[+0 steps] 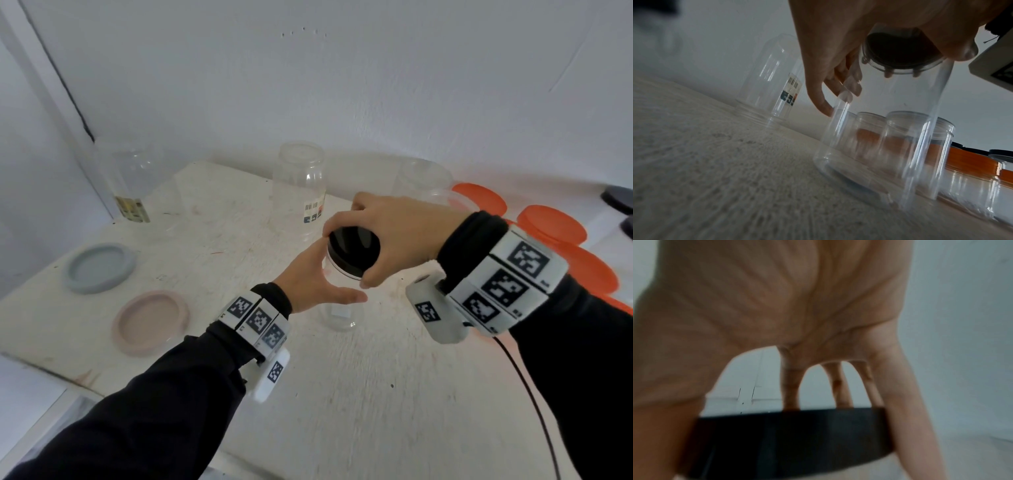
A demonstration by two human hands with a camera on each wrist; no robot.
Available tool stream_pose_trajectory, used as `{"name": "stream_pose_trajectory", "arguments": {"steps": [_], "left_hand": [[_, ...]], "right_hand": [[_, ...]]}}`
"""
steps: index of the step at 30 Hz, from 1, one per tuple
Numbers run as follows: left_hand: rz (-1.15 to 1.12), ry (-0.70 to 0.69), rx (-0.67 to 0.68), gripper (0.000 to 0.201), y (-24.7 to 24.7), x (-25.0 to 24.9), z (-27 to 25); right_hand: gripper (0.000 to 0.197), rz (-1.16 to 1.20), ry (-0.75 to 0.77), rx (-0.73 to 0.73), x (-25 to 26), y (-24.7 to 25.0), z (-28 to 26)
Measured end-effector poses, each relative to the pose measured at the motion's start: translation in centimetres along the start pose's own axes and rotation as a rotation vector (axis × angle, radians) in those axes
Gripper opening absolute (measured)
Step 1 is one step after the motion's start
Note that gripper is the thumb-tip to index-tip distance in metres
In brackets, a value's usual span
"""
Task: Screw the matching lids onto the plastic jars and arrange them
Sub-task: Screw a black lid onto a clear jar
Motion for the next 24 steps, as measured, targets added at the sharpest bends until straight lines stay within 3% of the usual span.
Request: {"name": "stream_pose_trajectory", "arguments": {"steps": [11, 17, 19, 21, 24], "left_hand": [[0.014, -0.007, 0.037, 0.074, 0.0, -0.1, 0.1], [-0.046, -0.018, 0.039, 0.071, 0.0, 0.1, -0.1], [-0.037, -0.027, 0.052, 0.074, -0.1, 0.0, -0.2], [-0.017, -0.024, 0.054, 0.075, -0.2, -0.1, -0.1], [0.033, -0.021, 0.024, 0.07, -0.2, 0.0, 0.0]], "right_hand": [[0.061, -0.062, -0.047, -0.198, 0.6, -0.4, -0.2], [0.068, -0.125, -0.22, -0.262, 1.2, -1.1, 0.5], [0.077, -0.179, -0.238, -0.214, 1.0, -1.1, 0.2], [0.083, -0.131, -0.204, -0.043, 0.5, -0.6, -0.5], [0.085, 0.077, 0.005, 0.165, 0.1, 0.8, -1.2]]}}
Point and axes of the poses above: each hand's wrist, its own z-axis towards the middle knuckle, its own y-axis out of the back of the hand, x = y × z, the point moved 1 cm from there along z, towards the middle knuckle, and after that the axes turned 7 degrees about y, right-handed, at the moved point
